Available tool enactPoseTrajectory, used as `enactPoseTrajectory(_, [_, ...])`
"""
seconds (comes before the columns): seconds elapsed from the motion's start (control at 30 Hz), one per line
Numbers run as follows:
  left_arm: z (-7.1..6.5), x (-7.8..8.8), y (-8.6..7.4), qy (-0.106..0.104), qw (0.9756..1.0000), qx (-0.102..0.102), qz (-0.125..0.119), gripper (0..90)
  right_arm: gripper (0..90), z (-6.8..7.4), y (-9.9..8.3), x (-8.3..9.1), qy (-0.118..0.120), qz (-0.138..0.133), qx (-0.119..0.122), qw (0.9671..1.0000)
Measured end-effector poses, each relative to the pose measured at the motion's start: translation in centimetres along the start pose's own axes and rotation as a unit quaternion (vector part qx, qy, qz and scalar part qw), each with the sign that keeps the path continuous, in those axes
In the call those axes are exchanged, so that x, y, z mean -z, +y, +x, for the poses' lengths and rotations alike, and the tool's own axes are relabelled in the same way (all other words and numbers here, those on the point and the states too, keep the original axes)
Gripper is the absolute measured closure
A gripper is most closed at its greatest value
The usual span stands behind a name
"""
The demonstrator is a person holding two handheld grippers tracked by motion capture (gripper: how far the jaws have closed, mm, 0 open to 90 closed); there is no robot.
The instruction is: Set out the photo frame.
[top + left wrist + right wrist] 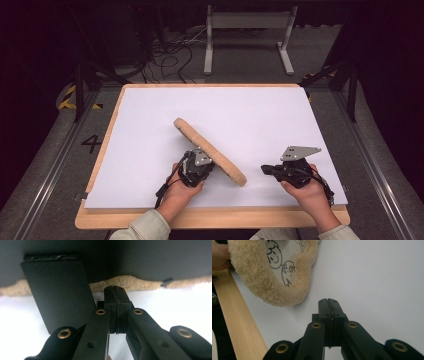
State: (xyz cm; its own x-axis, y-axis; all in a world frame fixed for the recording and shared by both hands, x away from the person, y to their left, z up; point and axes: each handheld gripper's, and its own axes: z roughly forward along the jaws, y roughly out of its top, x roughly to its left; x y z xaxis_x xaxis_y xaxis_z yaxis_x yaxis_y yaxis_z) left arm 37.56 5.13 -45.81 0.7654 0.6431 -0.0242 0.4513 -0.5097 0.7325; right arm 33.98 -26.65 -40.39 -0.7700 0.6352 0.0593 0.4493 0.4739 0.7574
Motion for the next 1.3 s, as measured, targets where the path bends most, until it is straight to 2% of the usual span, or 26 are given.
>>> enactPoseTrajectory(0.1, [0.8, 0.2, 0.0, -0.011, 0.9999, -0.001, 0.004, 90.0, 90.0, 0.1, 0.0, 0.0, 0.002, 0.001, 0.001, 1.0])
enactPoseTrajectory(0.13, [1.0, 0.3, 0.0, -0.008, 1.0, -0.001, 0.003, 90.0, 90.0, 0.1, 0.0, 0.0, 0.002, 0.0, 0.002, 1.0])
enactPoseTrajectory(0.17, [1.3, 0.4, -0.1, -0.005, 1.0, 0.006, 0.003, 90.0, 90.0, 0.1, 0.0, -0.1, 0.002, 0.0, 0.003, 1.0])
enactPoseTrajectory(0.23, [2.0, 0.6, -0.2, -0.021, 0.9996, 0.02, -0.001, 90.0, 90.0, 0.5, 0.1, -0.4, 0.005, 0.002, 0.006, 1.0])
enactPoseTrajectory(0.33, [2.0, 1.1, -0.3, -0.023, 0.9996, 0.015, -0.005, 90.0, 90.0, 1.3, 0.3, -1.1, 0.014, 0.005, 0.017, 0.9998])
enactPoseTrajectory(0.5, [2.1, 2.8, -0.6, -0.032, 0.9991, 0.018, -0.02, 87.1, 90.0, 2.9, 1.0, -2.8, 0.031, 0.013, 0.041, 0.9986])
enactPoseTrajectory(0.6, [2.2, 3.5, -0.9, -0.034, 0.999, 0.019, -0.022, 86.7, 90.0, 3.3, 1.2, -3.4, 0.038, 0.016, 0.046, 0.9981])
enactPoseTrajectory(0.73, [2.4, 5.2, -1.8, -0.019, 0.9994, 0.015, -0.025, 85.7, 90.0, 4.4, 1.8, -4.8, 0.058, 0.026, 0.063, 0.996])
enactPoseTrajectory(0.83, [2.7, 5.9, -2.3, -0.016, 0.9992, 0.026, -0.027, 85.5, 90.0, 5.0, 2.1, -5.2, 0.062, 0.031, 0.075, 0.9947])
enactPoseTrajectory(1.0, [3.3, 6.8, -2.7, -0.012, 0.9982, 0.046, -0.037, 85.2, 90.0, 5.7, 2.4, -5.5, 0.076, 0.035, 0.078, 0.9935])
enactPoseTrajectory(1.07, [3.7, 7.3, -3.0, -0.008, 0.9979, 0.053, -0.038, 85.1, 90.0, 6.4, 2.5, -5.8, 0.086, 0.037, 0.088, 0.9917])
enactPoseTrajectory(1.1, [3.8, 7.4, -3.0, -0.007, 0.998, 0.05, -0.037, 85.0, 90.0, 6.8, 2.7, -6.0, 0.092, 0.038, 0.092, 0.9907])
enactPoseTrajectory(1.13, [3.9, 7.7, -3.2, 0.006, 0.9982, 0.048, -0.036, 84.9, 90.0, 7.4, 2.8, -6.3, 0.099, 0.039, 0.099, 0.9894])
enactPoseTrajectory(1.2, [4.0, 7.9, -3.3, 0.009, 0.9982, 0.048, -0.036, 84.6, 90.0, 7.9, 3.0, -6.6, 0.107, 0.04, 0.107, 0.9877])
enactPoseTrajectory(1.3, [4.3, 8.3, -3.8, 0.013, 0.9975, 0.06, -0.035, 84.6, 90.0, 8.4, 3.3, -7.0, 0.115, 0.041, 0.113, 0.9862])
